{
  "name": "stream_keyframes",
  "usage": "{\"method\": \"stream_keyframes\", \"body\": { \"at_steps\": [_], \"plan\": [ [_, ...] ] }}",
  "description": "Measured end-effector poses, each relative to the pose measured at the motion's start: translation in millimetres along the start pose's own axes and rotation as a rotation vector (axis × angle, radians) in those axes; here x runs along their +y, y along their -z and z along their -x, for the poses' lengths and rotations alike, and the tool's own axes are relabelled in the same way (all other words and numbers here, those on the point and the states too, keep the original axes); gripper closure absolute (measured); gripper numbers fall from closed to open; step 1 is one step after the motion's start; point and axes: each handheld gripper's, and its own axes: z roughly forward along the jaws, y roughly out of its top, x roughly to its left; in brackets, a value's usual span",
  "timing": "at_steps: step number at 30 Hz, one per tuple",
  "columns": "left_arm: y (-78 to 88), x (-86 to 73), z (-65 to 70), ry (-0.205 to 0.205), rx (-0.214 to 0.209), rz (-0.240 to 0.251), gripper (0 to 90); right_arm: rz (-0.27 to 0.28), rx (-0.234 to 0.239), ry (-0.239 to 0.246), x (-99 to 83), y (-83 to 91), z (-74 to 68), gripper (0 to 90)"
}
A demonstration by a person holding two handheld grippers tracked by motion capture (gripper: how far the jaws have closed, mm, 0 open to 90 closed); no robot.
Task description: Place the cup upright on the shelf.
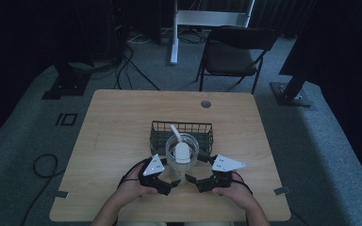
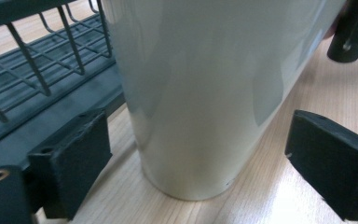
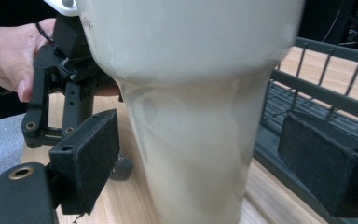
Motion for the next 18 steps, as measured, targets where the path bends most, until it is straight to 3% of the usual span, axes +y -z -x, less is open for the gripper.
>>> {"method": "stream_keyframes", "body": {
  "at_steps": [6,9,18],
  "plan": [
    [-5.5,-0.5,-1.0,0.007,-0.005,0.025,11.2,-0.010,0.007,0.012,-1.1,-11.5,-1.2,12.7],
    [-7.6,0.2,0.0,-0.001,-0.012,0.029,13.1,-0.007,0.001,0.041,-0.4,-16.5,-1.0,12.8],
    [-9.7,-4.8,-2.5,0.006,-0.031,0.067,13.6,0.008,0.012,0.030,-0.2,-26.2,1.2,9.5]
  ]
}}
